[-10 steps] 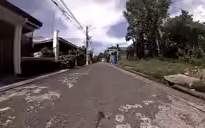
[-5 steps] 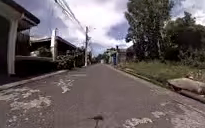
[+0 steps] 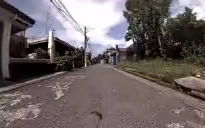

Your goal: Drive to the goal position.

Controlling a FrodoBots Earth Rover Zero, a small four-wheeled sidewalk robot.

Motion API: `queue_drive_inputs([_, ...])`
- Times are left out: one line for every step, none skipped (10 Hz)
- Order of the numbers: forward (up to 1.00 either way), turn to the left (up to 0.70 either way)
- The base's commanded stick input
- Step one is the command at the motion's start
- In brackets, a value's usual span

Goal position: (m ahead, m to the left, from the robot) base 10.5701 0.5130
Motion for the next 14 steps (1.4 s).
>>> queue_drive_inputs([0.7, 0.0])
queue_drive_inputs([0.7, 0.0])
queue_drive_inputs([0.7, 0.0])
queue_drive_inputs([0.7, 0.0])
queue_drive_inputs([0.7, 0.0])
queue_drive_inputs([0.7, 0.0])
queue_drive_inputs([0.7, 0.0])
queue_drive_inputs([0.7, 0.0])
queue_drive_inputs([0.7, 0.0])
queue_drive_inputs([0.7, 0.0])
queue_drive_inputs([0.7, 0.0])
queue_drive_inputs([0.7, 0.0])
queue_drive_inputs([0.7, 0.0])
queue_drive_inputs([0.7, 0.0])
